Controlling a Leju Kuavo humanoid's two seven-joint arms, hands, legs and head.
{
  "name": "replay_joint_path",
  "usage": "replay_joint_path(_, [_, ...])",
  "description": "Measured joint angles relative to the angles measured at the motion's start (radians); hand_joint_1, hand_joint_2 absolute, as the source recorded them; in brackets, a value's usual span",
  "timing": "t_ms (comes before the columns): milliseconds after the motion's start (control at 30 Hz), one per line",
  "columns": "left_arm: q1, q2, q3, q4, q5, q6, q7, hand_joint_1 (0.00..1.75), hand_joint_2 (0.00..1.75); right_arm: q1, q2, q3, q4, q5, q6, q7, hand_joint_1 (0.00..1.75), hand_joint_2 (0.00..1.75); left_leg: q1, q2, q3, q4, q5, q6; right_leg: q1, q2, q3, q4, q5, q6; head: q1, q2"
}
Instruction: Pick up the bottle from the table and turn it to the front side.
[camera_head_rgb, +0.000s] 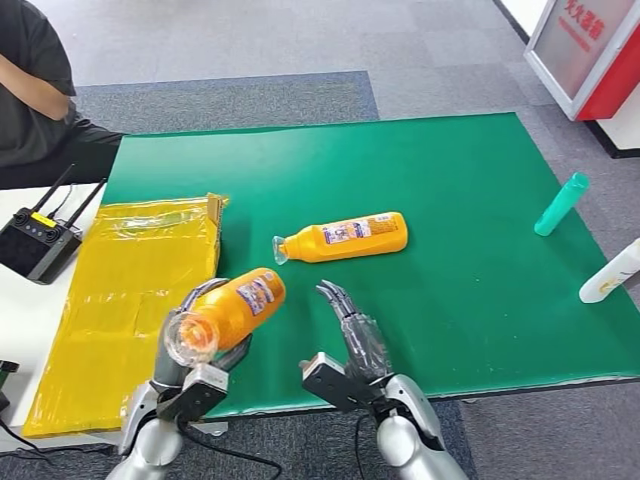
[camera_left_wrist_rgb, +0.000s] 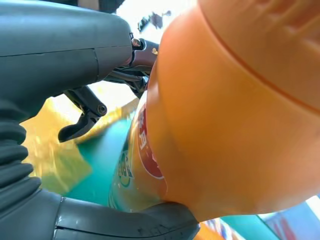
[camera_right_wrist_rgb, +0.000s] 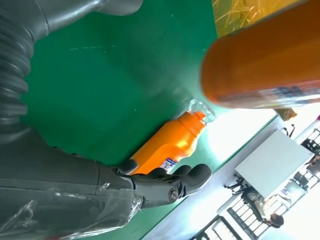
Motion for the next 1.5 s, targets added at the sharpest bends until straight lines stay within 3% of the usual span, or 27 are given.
replay_joint_path(133, [0.004, 0.001, 0.000, -0.018, -0.050, 0.042, 0.024, 1.75, 1.75, 0.009, 0.000, -0.007, -0.013, 0.003, 0.001, 0.003, 0.00, 1.75, 0.000, 0.000, 0.000, 0.000, 0.000, 0.000, 0.000, 0.000, 0.000, 0.000, 0.000, 0.000, 0.000, 0.000])
replay_joint_path(200, [0.005, 0.004, -0.001, -0.026, -0.136, 0.095, 0.074, 1.75, 1.75, 0.015, 0.000, -0.012, -0.020, 0.008, 0.004, 0.009, 0.00, 1.75, 0.000, 0.000, 0.000, 0.000, 0.000, 0.000, 0.000, 0.000, 0.000, 0.000, 0.000, 0.000, 0.000, 0.000])
replay_joint_path(300, [0.004, 0.016, -0.005, -0.033, -0.359, 0.153, 0.232, 1.75, 1.75, 0.026, 0.000, -0.022, -0.036, 0.022, 0.011, 0.023, 0.00, 1.75, 0.000, 0.000, 0.000, 0.000, 0.000, 0.000, 0.000, 0.000, 0.000, 0.000, 0.000, 0.000, 0.000, 0.000])
replay_joint_path(400, [-0.001, 0.034, -0.015, -0.033, -0.549, 0.131, 0.398, 1.75, 1.75, 0.041, 0.000, -0.034, -0.058, 0.036, 0.021, 0.037, 0.00, 1.75, 0.000, 0.000, 0.000, 0.000, 0.000, 0.000, 0.000, 0.000, 0.000, 0.000, 0.000, 0.000, 0.000, 0.000])
replay_joint_path(533, [-0.015, 0.055, -0.027, -0.031, -0.630, 0.077, 0.503, 1.75, 1.75, 0.056, 0.000, -0.050, -0.083, 0.050, 0.028, 0.046, 0.00, 1.75, 0.000, 0.000, 0.000, 0.000, 0.000, 0.000, 0.000, 0.000, -0.001, 0.000, 0.000, 0.000, 0.000, 0.000])
replay_joint_path(800, [-0.042, 0.072, -0.034, -0.025, -0.661, -0.006, 0.582, 1.75, 1.75, 0.069, 0.001, -0.067, -0.105, 0.063, 0.036, 0.053, 0.00, 1.75, 0.000, 0.000, 0.000, 0.000, 0.000, 0.000, 0.000, 0.000, 0.000, 0.000, 0.000, 0.000, 0.000, 0.000])
replay_joint_path(1100, [-0.138, 0.084, -0.039, 0.059, -0.733, -0.082, 0.709, 1.75, 1.75, 0.072, 0.013, -0.085, -0.106, 0.085, 0.046, 0.060, 0.00, 1.75, 0.000, 0.000, 0.003, -0.001, 0.001, -0.002, 0.000, 0.000, 0.003, 0.000, 0.001, -0.002, 0.000, 0.000])
replay_joint_path(1500, [-0.175, 0.113, -0.022, 0.088, -0.767, -0.092, 0.738, 1.75, 1.75, 0.081, 0.016, -0.102, -0.106, 0.086, 0.054, 0.061, 0.00, 1.75, 0.001, 0.000, 0.007, -0.002, 0.003, -0.005, 0.001, 0.001, 0.004, 0.000, 0.003, -0.005, 0.000, 0.000])
